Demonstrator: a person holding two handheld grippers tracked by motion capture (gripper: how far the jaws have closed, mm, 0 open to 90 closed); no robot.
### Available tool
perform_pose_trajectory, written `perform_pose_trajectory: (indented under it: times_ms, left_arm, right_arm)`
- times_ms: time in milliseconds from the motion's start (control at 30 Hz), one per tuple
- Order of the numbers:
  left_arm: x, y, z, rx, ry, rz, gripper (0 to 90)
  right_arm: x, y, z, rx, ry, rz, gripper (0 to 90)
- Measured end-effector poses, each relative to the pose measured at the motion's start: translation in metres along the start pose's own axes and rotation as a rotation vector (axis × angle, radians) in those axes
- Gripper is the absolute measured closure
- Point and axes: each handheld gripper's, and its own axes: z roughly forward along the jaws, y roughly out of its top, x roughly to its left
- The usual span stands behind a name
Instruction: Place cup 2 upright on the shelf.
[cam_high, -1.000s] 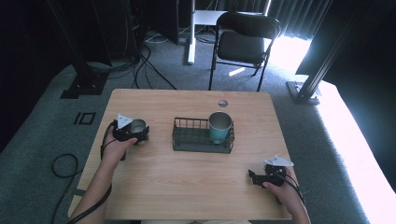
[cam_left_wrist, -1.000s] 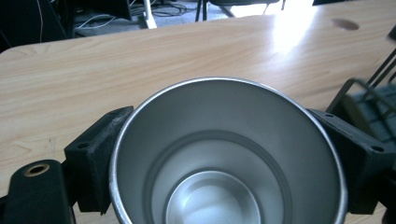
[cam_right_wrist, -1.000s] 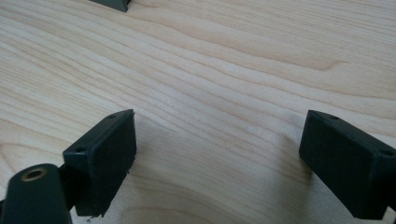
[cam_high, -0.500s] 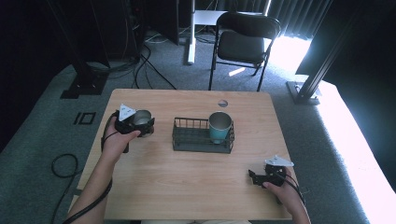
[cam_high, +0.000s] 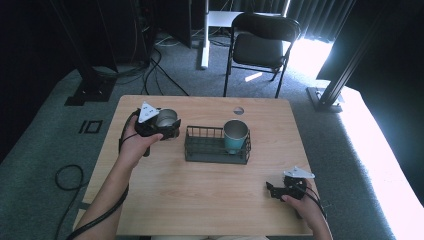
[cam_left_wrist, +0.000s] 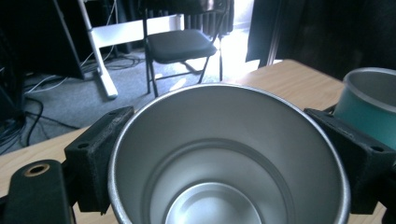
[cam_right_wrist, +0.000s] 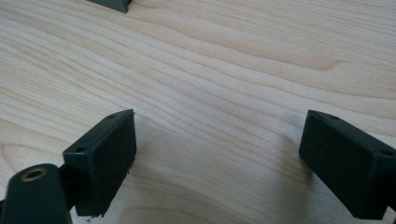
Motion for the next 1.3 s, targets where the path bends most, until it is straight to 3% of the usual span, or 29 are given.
perform_pose_trajectory:
  times_ms: [600, 833, 1300]
  left_arm:
    - [-0.042, 0.021, 0.032, -0.020, -0.101, 0.036, 13.9]
    - [-0.058, 0.016, 0.052, -0.008, -0.131, 0.051, 13.9]
    - [-0.074, -0.006, 0.081, 0.039, -0.139, 0.064, 13.9]
  right_arm:
    - [0.000, 0.000, 0.000, -0.001, 0.002, 0.003, 10.6]
    - [-0.001, 0.000, 0.000, -0.004, 0.006, 0.007, 10.7]
    - [-0.001, 0.000, -0.001, -0.005, 0.011, 0.010, 10.6]
